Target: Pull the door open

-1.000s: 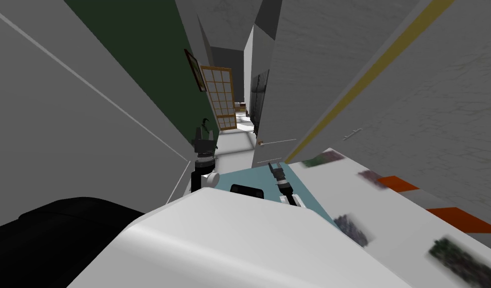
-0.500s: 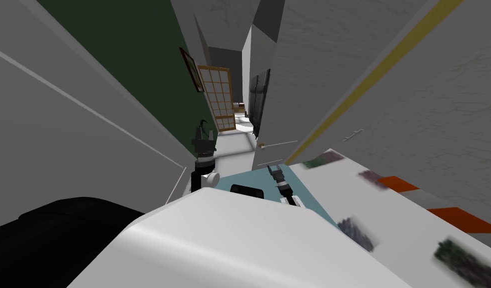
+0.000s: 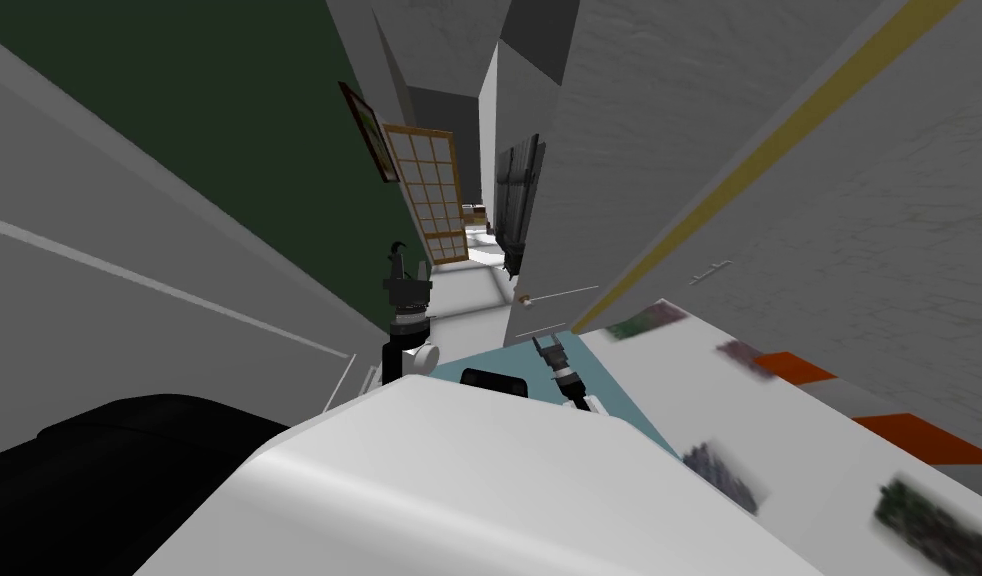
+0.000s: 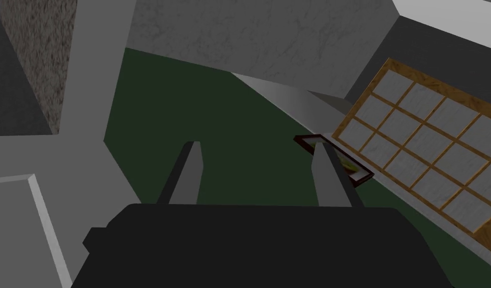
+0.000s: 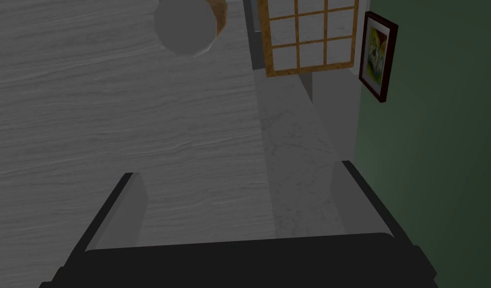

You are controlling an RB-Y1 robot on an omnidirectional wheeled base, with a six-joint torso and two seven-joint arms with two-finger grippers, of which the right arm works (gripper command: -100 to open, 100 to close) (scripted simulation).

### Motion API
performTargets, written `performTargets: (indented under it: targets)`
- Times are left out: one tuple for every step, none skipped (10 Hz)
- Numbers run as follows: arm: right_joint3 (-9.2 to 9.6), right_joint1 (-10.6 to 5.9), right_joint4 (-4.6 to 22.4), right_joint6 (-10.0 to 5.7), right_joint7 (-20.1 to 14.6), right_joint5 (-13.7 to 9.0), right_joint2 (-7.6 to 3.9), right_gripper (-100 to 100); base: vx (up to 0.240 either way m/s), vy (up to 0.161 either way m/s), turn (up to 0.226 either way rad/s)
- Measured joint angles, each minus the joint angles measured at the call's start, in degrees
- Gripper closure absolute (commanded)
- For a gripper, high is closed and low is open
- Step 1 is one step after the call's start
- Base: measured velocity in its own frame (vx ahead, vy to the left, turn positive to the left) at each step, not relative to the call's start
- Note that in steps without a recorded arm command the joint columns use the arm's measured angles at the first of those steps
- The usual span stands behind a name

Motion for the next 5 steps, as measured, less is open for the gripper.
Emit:
performTargets:
  targets:
    - [0.04,-0.29,0.9,-0.30,0.8,0.3,-0.13,-100,0.126,0.015,-0.053]
    - [0.03,-0.59,2.0,-0.68,1.6,0.7,-0.37,-100,0.128,0.011,-0.048]
    - [0.02,-0.99,3.3,-1.22,2.5,1.0,-0.45,-100,0.142,0.000,-0.048]
    - [0.02,-1.20,4.5,-1.79,3.4,1.4,-0.61,-100,0.157,0.014,-0.061]
    - [0.06,-1.40,5.5,-2.21,4.4,1.8,-0.72,-100,0.169,-0.021,-0.068]
